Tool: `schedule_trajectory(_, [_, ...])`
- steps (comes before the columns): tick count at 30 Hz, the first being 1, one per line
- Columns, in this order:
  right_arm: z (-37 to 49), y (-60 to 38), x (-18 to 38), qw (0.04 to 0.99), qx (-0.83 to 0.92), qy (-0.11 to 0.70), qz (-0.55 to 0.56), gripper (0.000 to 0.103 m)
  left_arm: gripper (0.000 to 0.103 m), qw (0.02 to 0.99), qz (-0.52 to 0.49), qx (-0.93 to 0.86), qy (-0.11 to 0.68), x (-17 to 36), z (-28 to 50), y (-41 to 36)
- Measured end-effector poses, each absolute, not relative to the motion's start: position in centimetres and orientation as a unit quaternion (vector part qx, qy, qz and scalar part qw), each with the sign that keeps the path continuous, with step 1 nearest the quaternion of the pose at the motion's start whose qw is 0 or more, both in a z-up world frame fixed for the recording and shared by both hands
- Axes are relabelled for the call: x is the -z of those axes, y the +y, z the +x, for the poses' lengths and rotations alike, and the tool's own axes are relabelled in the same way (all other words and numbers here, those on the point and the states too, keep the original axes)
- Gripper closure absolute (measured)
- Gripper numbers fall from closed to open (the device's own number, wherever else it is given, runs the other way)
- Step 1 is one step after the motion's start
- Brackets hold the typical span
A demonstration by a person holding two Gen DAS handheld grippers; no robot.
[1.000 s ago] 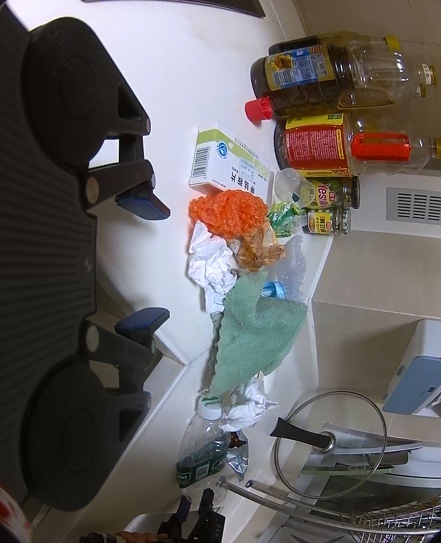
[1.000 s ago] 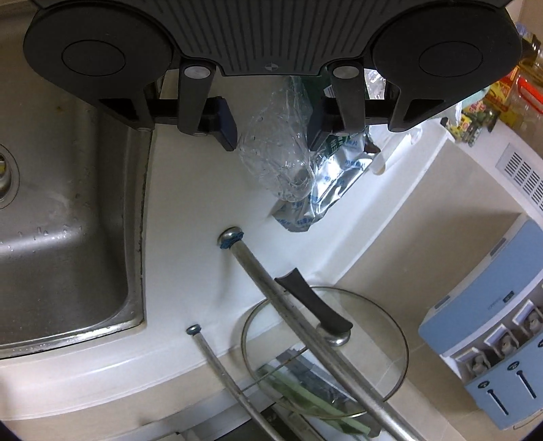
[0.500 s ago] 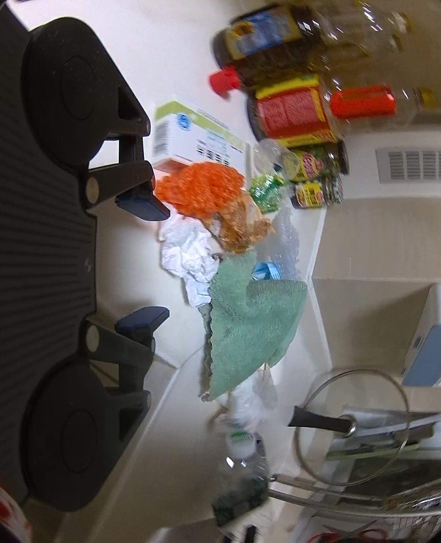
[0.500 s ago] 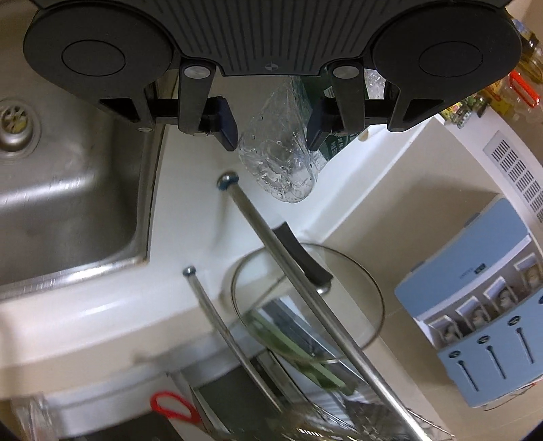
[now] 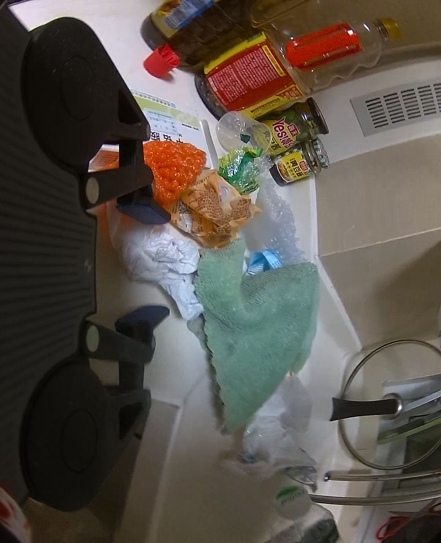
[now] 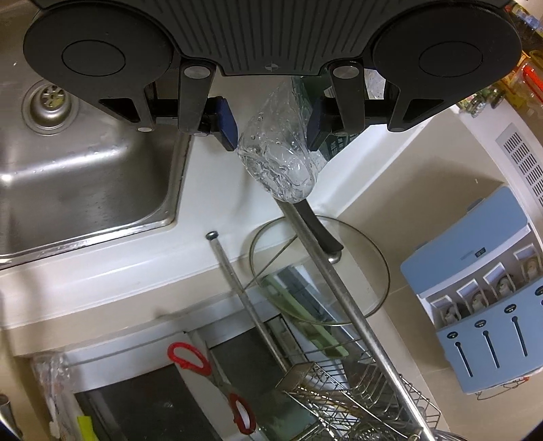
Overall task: Collect trash
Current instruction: 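Grasp the white tissue with the left gripper while the right holds the bottle, then carry both items over the wastebasket and open both grippers to drop them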
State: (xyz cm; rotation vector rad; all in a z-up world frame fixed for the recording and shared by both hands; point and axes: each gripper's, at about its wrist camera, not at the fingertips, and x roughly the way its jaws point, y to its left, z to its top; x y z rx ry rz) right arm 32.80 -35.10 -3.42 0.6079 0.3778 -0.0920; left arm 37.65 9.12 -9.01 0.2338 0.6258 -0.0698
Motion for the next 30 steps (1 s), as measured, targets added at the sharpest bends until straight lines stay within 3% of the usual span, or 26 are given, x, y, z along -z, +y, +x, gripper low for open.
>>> schedule_trajectory(3, [32.2,-35.0,3.3,0.937,0.048,0.185,0.292,0.058,0.086,0.946,0.114,0.041,0.301,8.8,37.7,9.5])
schedule_trajectory(7, [31.6,-34.7,3.0,0.939,0.043,0.184,0.287,0.058,0.094,0.95,0.109,0.043,0.291,8.0,37.3,9.7])
schedule_trajectory(30, [28.7,-30.0,2.0,0.946,-0.132,0.202,0.217,0.058,0.095,0.962,-0.038,-0.002,0.269,3.7,24.6,8.9])
